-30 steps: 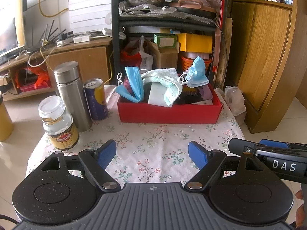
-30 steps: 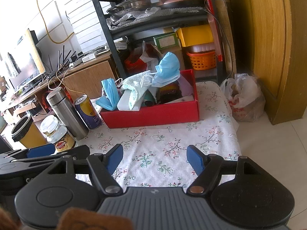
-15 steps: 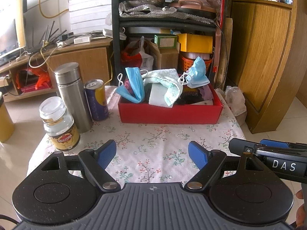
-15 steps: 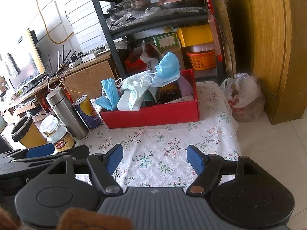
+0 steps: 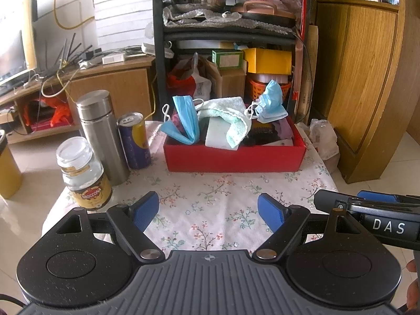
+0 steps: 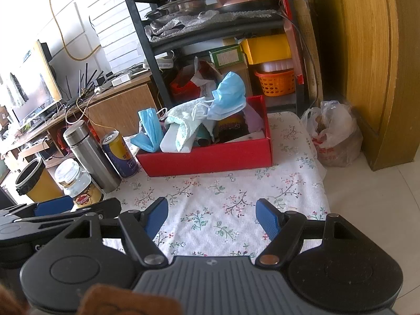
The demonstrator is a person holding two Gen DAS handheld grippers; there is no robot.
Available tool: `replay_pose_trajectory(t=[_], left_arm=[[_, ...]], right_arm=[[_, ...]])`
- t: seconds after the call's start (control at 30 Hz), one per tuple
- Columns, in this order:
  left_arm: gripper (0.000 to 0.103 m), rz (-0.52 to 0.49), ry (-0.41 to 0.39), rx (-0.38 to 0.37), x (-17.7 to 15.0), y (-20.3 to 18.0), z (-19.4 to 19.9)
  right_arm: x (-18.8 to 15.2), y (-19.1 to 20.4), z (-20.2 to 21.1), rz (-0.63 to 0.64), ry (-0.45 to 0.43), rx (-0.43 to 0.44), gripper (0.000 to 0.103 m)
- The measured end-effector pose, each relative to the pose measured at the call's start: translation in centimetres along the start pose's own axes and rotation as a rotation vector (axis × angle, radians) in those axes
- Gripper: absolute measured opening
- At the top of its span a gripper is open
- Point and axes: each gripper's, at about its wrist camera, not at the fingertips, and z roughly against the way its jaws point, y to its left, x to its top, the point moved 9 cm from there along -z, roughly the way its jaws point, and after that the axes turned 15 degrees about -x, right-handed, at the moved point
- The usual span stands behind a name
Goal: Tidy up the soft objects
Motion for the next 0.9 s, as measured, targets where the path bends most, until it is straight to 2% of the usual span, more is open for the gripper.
replay_pose_trajectory(t=[0.43,0.63,0.7,0.9], left_arm=[[0.083,0.013,0.006,0.005,0.16,0.17,0.00],[0.091,0.009,-0.009,0.037,0.35,0.40,0.14],[0.097,0.011,-0.017,0.049,0.45,0.59,0.20],[0.097,-0.001,-0.050,0.053,0.82,0.57,0.52]], right_arm=[[0.00,0.06,0.06,-0.005,-0.009,0.004,0.046],[0.04,0.08,0.11,-0.009,-0.014,0.007,0.046],[0.15,0.08,0.19,-0.014,-0.016,0.010,0.046],[0.45,0.06,0.58,-0.025,-0.032,0.016,0.047]])
